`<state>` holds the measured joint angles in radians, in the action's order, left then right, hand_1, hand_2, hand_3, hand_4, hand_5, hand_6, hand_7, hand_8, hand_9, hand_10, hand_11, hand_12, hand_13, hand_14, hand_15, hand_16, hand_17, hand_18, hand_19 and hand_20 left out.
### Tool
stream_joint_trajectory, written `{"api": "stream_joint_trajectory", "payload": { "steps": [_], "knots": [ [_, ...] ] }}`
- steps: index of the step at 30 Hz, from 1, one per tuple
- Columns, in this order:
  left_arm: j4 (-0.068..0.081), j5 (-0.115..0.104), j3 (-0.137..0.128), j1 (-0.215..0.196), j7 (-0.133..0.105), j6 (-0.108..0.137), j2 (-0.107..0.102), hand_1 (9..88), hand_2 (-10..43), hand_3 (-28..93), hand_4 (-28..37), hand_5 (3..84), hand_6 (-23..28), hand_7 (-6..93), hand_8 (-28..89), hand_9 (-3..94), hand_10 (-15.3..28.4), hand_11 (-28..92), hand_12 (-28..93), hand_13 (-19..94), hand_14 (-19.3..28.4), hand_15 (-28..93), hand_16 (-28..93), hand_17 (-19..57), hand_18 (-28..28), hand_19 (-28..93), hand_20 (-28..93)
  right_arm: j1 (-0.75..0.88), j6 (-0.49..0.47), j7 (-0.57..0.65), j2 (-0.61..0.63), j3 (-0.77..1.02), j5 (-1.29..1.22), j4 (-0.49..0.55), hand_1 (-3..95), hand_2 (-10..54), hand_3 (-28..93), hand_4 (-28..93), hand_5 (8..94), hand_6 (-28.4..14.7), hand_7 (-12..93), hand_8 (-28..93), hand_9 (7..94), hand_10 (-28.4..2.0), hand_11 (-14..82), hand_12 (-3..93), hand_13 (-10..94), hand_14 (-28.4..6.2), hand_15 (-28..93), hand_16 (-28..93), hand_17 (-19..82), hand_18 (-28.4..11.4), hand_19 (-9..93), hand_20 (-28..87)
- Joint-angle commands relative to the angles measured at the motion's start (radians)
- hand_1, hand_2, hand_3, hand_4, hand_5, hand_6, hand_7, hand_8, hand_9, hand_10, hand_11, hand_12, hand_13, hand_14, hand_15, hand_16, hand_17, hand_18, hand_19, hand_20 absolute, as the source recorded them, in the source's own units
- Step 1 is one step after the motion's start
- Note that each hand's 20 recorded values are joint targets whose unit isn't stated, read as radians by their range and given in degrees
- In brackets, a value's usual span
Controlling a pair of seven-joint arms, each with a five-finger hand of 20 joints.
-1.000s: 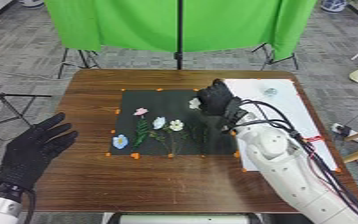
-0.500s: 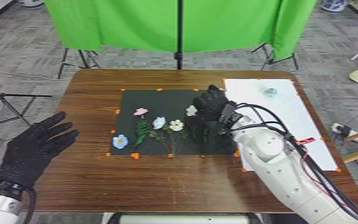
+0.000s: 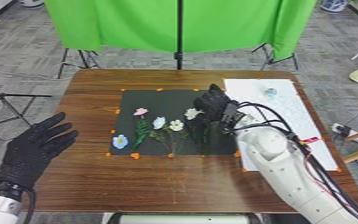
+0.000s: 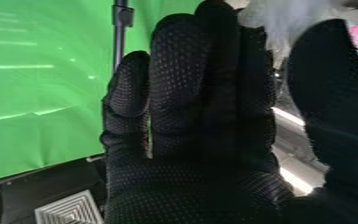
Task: Arrange flowers
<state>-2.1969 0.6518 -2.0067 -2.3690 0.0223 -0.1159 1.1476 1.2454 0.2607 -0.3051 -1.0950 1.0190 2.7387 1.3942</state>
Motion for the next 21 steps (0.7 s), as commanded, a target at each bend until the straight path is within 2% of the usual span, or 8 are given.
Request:
{"api": "stream_joint_trajectory", "payload": {
  "steps": [1,7,10,12,13,14,18,21],
  "knots": [
    [0.002,-0.003,-0.007,-0.025,0.006,-0.002,0.013,25.2,-2.1,72,-26.5,38.3,2.8,20.5,-10,32.5,13.2,28,13,27,16.1,37,-1,-7.7,22.6,49,4,0.037,-0.092,-0.065,0.014,0.089,-0.078,0.049,20.5,-9.5,88,-28,57.2,3.9,38,-24,66.9,-5.3,40.4,24.5,68,-2.4,62,25,22,-17.6,73,48],
    [0.001,-0.002,-0.009,-0.022,0.003,-0.007,0.014,25.1,-2.1,72,-26.4,38.2,2.7,20.4,-10,32.5,13.2,28,13,27,16.1,37,-2,-7.7,22.6,49,4,0.037,-0.089,-0.086,0.024,0.155,-0.201,0.043,8.2,-9.5,86,-28,47.4,0.0,34,-21,54.1,-8.7,42.3,22.5,60,-5.9,67,21,19,-19.5,72,50],
    [0.002,-0.002,-0.007,-0.019,0.003,-0.005,0.013,25.2,-2.0,72,-26.3,38.2,2.8,20.3,-10,32.4,13.2,28,13,27,16.1,37,-2,-7.7,22.6,49,4,0.011,-0.066,-0.001,0.055,0.166,-0.222,0.022,3.3,-9.2,85,-28,44.4,-1.0,33,-21,50.0,-9.5,42.2,22.6,57,-6.9,66,20,18,-19.8,70,49],
    [0.001,-0.002,-0.008,-0.021,0.005,-0.007,0.013,25.2,-2.0,72,-26.3,38.2,2.8,20.3,-10,32.5,13.2,28,13,27,16.1,36,-2,-7.7,22.6,49,4,-0.007,-0.143,0.107,0.084,0.174,-0.219,0.026,3.1,-8.3,85,-28,42.7,-1.2,32,-20,47.7,-10.1,41.3,22.7,55,-7.4,64,20,17,-20.1,68,48],
    [0.002,-0.002,-0.007,-0.021,0.002,-0.007,0.012,25.2,-2.0,72,-26.3,38.3,2.9,20.3,-10,32.4,13.2,28,13,27,16.1,36,-2,-7.7,22.6,49,4,-0.011,-0.260,0.145,0.085,0.206,-0.205,0.042,4.6,-7.7,86,-28,38.2,-1.5,30,-19,41.9,-9.7,33.9,21.7,46,-7.8,52,18,15,-20.2,62,43],
    [0.002,-0.002,-0.008,-0.022,0.001,-0.007,0.011,25.2,-2.0,72,-26.3,38.3,2.9,20.3,-10,32.4,13.3,28,13,27,16.2,36,-1,-7.7,22.6,49,4,-0.024,-0.302,0.202,0.102,0.199,-0.215,0.039,5.8,-7.9,87,-28,33.7,-1.7,26,-18,37.1,-9.3,26.0,21.4,38,-8.4,40,19,13,-20.4,57,36],
    [0.000,-0.003,-0.010,-0.029,-0.004,-0.005,0.010,25.1,-1.9,71,-26.1,38.3,2.9,20.2,-10,32.4,13.3,28,13,27,16.2,36,-1,-7.8,22.6,49,5,-0.031,-0.326,0.264,0.127,0.226,-0.208,-0.001,10.8,-9.1,86,-28,18.3,-5.0,12,-10,18.6,-11.1,2.4,24.2,17,-12.5,-2,33,2,-23.9,44,14],
    [0.000,-0.005,-0.010,-0.029,-0.004,-0.006,0.006,25.2,-1.9,71,-26.1,38.3,2.9,20.1,-10,32.4,13.2,28,13,27,16.3,37,-1,-7.8,22.7,49,5,-0.029,-0.392,0.310,0.125,0.245,-0.193,-0.012,12.0,-8.5,86,-28,14.3,-5.6,7,-6,13.8,-11.0,-4.3,26.9,12,-15.1,-11,33,-2,-26.3,42,8]
  ]
}}
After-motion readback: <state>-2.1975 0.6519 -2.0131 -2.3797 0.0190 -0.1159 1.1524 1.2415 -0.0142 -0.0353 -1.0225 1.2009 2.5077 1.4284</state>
